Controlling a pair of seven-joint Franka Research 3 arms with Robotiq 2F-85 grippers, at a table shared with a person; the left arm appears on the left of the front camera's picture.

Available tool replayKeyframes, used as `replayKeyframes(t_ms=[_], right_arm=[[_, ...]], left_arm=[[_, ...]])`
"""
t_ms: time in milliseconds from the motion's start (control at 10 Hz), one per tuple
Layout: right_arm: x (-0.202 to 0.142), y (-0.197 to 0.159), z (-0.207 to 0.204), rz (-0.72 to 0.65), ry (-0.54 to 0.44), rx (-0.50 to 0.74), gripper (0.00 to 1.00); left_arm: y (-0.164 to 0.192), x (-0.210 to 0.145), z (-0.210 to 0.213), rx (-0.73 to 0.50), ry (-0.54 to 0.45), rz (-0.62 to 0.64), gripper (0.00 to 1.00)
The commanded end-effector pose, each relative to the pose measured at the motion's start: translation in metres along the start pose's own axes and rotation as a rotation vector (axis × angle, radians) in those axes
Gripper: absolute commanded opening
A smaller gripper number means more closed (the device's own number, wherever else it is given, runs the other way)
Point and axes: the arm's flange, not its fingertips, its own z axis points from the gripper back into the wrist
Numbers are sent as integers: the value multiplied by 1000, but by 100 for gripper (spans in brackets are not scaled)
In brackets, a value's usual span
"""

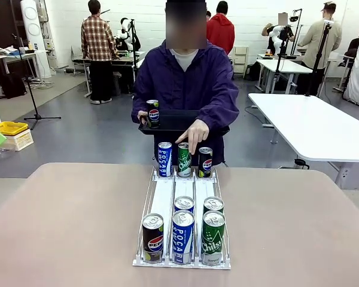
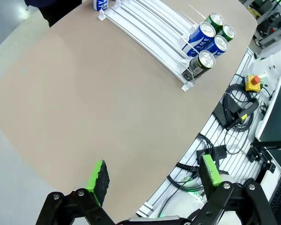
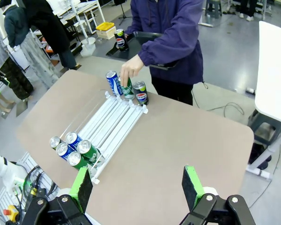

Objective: Retrieve and hand over the desired beverage to the person.
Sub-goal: Pick up another can of the same type that the person held from the Automatic Can Dispenser.

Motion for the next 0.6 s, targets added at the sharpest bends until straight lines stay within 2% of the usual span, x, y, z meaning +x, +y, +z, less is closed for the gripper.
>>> replayKeyframes(t_ms=[0, 500], right_arm=[[1, 1, -2, 4, -3, 11, 100], [1, 1, -2, 4, -3, 11, 100]], left_arm=[[0, -1, 2, -9, 1, -15, 100], [0, -1, 2, -9, 1, -15, 100]])
